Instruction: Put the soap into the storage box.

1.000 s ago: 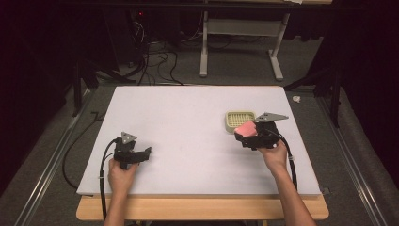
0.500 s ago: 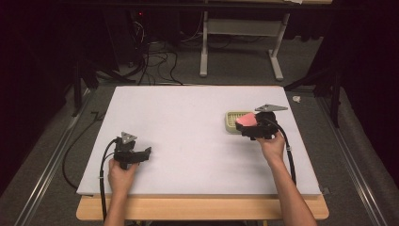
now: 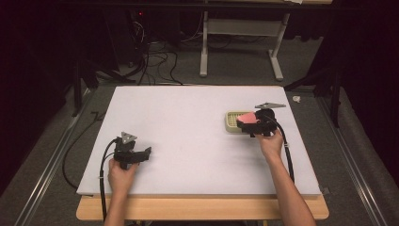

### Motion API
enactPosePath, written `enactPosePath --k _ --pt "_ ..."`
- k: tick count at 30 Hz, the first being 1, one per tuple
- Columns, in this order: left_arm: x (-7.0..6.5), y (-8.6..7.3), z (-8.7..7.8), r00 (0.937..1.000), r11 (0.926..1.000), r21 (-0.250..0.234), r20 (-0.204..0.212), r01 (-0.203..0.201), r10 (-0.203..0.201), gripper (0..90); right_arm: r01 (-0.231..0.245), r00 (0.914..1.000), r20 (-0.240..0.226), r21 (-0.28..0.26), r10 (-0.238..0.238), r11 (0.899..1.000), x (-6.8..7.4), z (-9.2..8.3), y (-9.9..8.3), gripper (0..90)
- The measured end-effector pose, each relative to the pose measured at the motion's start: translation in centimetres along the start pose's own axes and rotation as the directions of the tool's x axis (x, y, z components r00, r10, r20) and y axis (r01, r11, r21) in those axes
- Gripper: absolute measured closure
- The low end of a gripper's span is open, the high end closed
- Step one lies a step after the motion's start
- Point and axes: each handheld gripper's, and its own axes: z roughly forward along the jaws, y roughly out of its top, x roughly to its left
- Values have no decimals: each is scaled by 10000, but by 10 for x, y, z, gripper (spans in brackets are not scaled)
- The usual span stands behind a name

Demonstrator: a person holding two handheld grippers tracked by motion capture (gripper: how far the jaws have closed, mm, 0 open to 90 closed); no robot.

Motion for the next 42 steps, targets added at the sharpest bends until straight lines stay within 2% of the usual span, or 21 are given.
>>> enactPosePath --k 14,24,42 --pt "0 0 0 10000 10000 -7 -21 -15 15 197 14 9994 339 390 -27 9992 2 18 14 138" --pt "0 0 0 10000 10000 -8 -22 -17 17 197 -439 9970 681 981 373 9942 1 41 15 138" --pt "0 0 0 10000 10000 -10 -21 -16 16 197 -955 9903 1150 1581 777 9828 -2 56 11 137"
